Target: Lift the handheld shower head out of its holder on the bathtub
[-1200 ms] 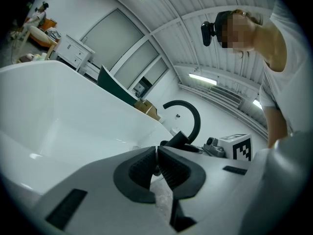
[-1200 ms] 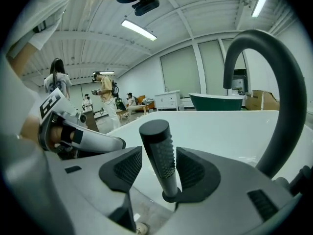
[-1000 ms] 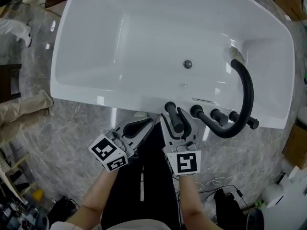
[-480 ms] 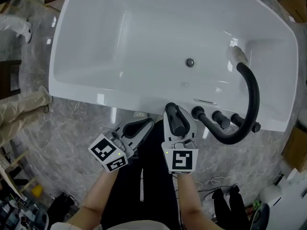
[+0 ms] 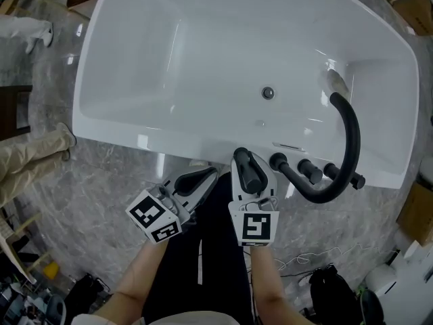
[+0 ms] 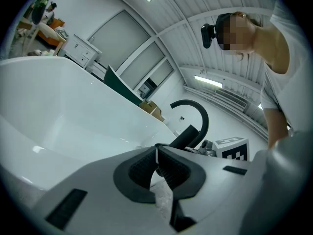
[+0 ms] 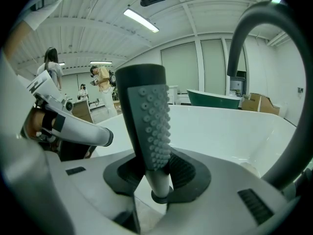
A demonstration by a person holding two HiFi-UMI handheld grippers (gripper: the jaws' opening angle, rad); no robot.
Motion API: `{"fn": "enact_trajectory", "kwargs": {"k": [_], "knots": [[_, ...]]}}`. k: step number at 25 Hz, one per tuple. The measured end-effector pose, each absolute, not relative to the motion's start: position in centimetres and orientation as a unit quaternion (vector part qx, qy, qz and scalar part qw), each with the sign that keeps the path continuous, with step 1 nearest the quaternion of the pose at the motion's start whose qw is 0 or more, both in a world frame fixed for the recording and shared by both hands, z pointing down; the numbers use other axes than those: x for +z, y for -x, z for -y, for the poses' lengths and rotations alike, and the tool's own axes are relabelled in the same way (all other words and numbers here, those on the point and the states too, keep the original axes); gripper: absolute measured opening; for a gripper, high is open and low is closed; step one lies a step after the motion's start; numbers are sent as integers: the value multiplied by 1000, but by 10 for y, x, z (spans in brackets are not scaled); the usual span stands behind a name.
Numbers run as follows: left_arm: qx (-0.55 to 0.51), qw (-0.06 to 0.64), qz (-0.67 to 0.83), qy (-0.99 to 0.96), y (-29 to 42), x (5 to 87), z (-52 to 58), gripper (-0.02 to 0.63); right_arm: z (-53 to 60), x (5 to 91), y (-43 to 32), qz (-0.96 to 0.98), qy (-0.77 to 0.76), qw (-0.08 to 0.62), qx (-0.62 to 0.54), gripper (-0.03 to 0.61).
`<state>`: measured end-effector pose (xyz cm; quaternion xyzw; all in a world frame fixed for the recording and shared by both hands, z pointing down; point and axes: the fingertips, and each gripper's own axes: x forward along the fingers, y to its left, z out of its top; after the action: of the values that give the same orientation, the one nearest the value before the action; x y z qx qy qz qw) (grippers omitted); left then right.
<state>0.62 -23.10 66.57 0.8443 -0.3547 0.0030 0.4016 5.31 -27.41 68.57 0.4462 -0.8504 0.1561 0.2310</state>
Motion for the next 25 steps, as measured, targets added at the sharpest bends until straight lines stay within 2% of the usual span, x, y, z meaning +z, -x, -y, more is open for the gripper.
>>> {"fn": "enact_trajectory", "kwargs": {"k": [25], "knots": [[7,356,336,-872,-5,598,237,20,273,609,-52,859,-446,223,119,129]]}}
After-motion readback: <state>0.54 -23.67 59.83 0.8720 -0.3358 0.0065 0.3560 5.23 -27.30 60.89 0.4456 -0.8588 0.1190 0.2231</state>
